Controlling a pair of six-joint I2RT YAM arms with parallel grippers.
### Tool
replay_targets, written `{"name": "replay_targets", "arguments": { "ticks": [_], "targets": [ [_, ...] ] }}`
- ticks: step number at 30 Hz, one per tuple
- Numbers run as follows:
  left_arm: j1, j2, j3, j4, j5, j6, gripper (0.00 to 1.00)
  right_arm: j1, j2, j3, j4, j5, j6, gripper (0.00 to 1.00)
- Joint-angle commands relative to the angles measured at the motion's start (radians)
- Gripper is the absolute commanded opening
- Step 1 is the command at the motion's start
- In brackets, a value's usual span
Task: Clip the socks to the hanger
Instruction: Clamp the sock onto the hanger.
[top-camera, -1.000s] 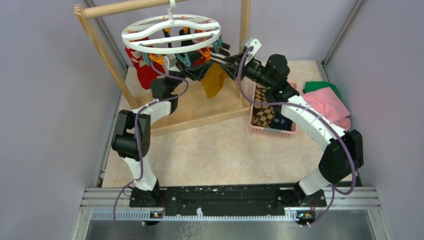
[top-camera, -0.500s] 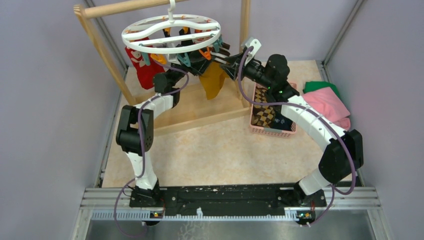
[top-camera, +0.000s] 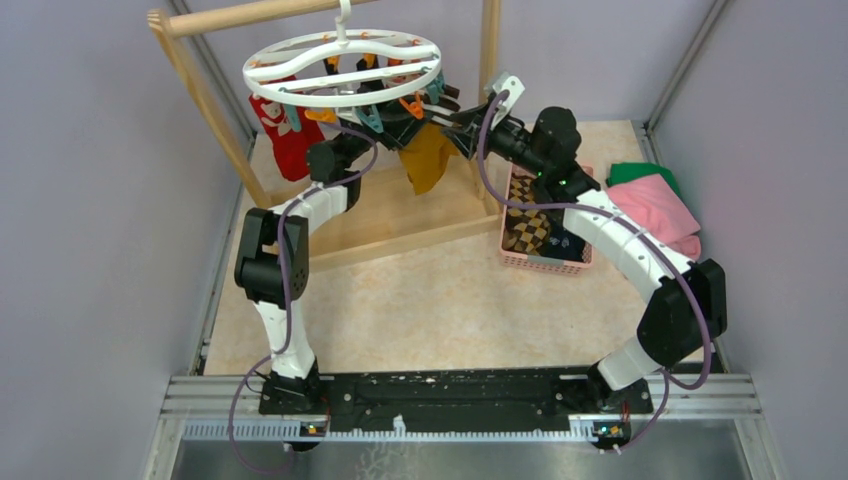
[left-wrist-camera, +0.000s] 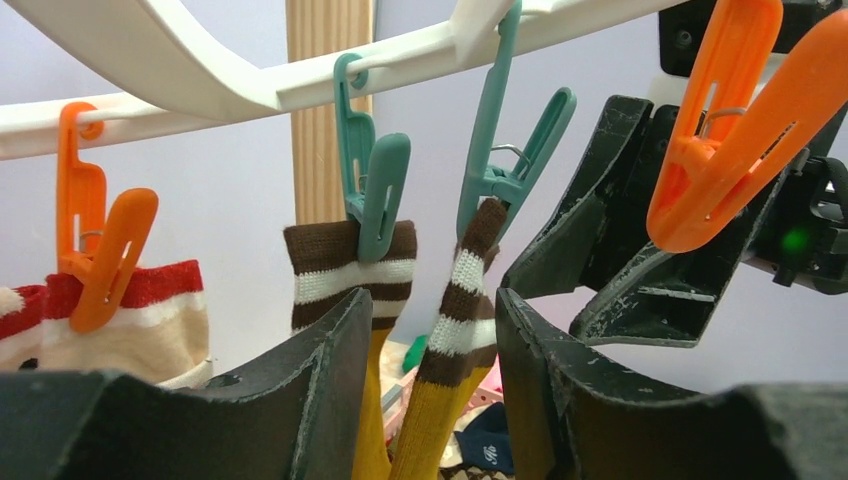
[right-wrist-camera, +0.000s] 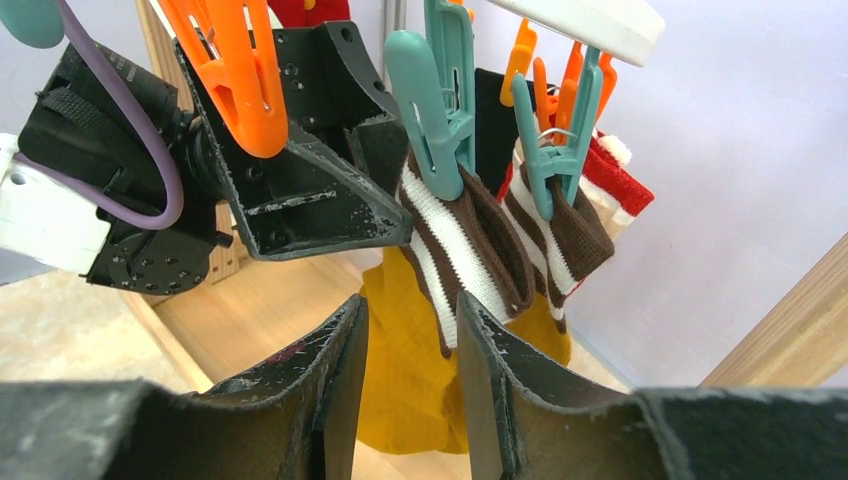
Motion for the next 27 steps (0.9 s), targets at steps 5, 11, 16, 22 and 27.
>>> {"name": "replay_targets", "arguments": {
  "ticks": [5,11,16,22,27],
  "targets": [
    [0.002,0.000,0.050,0.297,0.035,-0.059,0.52,-0.008,0.007,0.061,0.018,-0.009,0.012,0.37],
    [-0.001,0.019,0.092,0.297,0.057,-0.095,0.25,-0.008,0.005,0.061,0.013,-0.009,0.010,0.37],
    [-0.001,0.005,0.080,0.298,0.063,-0.090,0.00,-0.019,-0.016,0.048,0.043,-0.039,0.032,0.38],
    [-0.001,-0.014,0.048,0.298,0.061,-0.075,0.00,-0.062,-0.034,0.045,0.138,-0.104,0.151,0.47],
    [0.000,-0.020,0.027,0.298,0.059,-0.085,0.14,-0.071,-0.015,0.088,0.130,-0.121,0.165,0.53]
  ]
}}
